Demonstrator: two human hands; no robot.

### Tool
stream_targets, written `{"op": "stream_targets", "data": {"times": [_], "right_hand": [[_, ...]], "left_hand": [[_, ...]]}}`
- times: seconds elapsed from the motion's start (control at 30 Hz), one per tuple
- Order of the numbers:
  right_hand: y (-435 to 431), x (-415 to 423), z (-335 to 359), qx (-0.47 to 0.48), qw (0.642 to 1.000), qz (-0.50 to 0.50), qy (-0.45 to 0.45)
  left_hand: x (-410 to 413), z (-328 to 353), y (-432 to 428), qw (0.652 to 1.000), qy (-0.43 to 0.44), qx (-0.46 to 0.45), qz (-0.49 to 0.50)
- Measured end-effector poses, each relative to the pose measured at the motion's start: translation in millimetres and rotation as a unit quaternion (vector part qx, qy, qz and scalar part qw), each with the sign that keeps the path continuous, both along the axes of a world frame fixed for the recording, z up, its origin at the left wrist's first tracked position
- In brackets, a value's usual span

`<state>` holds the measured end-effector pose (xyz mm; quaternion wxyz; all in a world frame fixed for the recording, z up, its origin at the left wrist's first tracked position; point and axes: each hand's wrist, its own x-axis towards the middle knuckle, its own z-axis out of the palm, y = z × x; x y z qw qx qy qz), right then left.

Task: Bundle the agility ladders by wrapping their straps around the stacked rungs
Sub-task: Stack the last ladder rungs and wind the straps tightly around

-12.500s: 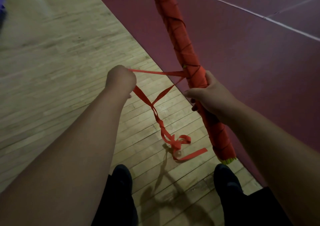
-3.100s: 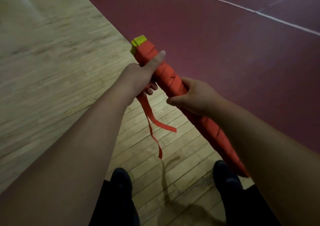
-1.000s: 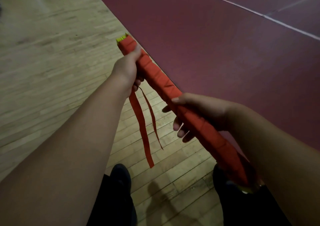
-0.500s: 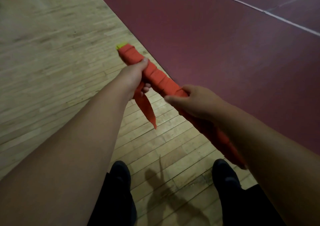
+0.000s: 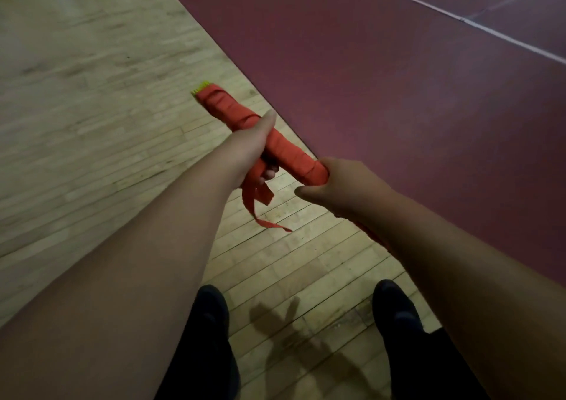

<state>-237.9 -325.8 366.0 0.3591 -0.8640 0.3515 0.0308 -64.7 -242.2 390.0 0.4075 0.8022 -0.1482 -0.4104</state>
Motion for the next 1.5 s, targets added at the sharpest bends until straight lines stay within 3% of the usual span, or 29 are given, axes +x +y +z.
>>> {"op": "stream_targets", "data": {"times": [0.1, 0.17, 0.23, 0.3, 0.4, 0.5, 0.63, 0.87, 0.93, 1.03, 1.13, 1.23, 1.33, 1.43, 1.5], "right_hand": [[-4.4, -2.5, 8.9, 0.042, 0.999, 0.017, -0.024], [-10.7, -4.8, 22.7, 0.119, 0.992, 0.010, -0.041], [-16.5, -10.6, 37.3, 0.258, 0.964, -0.005, -0.061], [-19.2, -17.5, 47.6, 0.400, 0.914, 0.004, -0.069], [-19.3, -23.9, 53.8, 0.467, 0.882, 0.046, -0.052], [-22.9, -19.7, 48.4, 0.383, 0.922, 0.029, -0.049], [-18.1, -6.9, 22.6, 0.086, 0.995, -0.016, -0.058], [-2.1, 2.8, 8.7, -0.187, 0.979, -0.015, -0.082], [-3.2, 5.6, 8.4, -0.181, 0.981, -0.012, -0.074], [-13.9, 4.9, 20.4, 0.048, 0.997, -0.026, -0.055], [-22.2, -0.7, 35.3, 0.243, 0.970, 0.012, -0.016], [-22.3, -4.2, 40.4, 0.312, 0.948, 0.037, -0.050], [-12.8, -0.4, 34.3, 0.242, 0.965, -0.019, -0.098], [1.5, 5.2, 11.8, -0.016, 0.992, -0.076, -0.098], [7.6, 7.4, 2.0, -0.116, 0.988, -0.061, -0.080]], "left_hand": [[0.5, 1.9, -2.6, 0.998, -0.059, -0.013, 0.035], [5.0, 9.1, -2.6, 0.995, -0.075, -0.041, 0.058], [10.5, 15.5, -0.7, 0.990, -0.065, -0.093, 0.080], [12.9, 20.0, 2.0, 0.981, -0.035, -0.168, 0.087], [12.6, 22.6, 2.8, 0.977, -0.002, -0.202, 0.069], [8.4, 20.3, 3.2, 0.991, 0.002, -0.124, 0.050], [-1.9, 7.1, 3.9, 1.000, -0.004, -0.024, -0.004], [-4.1, 17.6, 2.5, 0.997, 0.031, -0.011, 0.076], [-3.2, 17.8, 3.9, 0.997, 0.032, -0.021, 0.070], [2.7, 18.6, 5.4, 0.998, 0.005, -0.061, 0.034], [4.6, 24.7, 8.4, 0.993, -0.030, -0.112, -0.027], [4.8, 29.0, 11.3, 0.988, -0.050, -0.140, -0.047], [4.2, 28.4, 6.5, 0.992, -0.079, -0.087, -0.042], [0.5, 17.2, 2.7, 0.996, -0.076, -0.028, -0.042], [-1.9, 9.6, 3.7, 0.999, -0.031, -0.013, -0.027]]}}
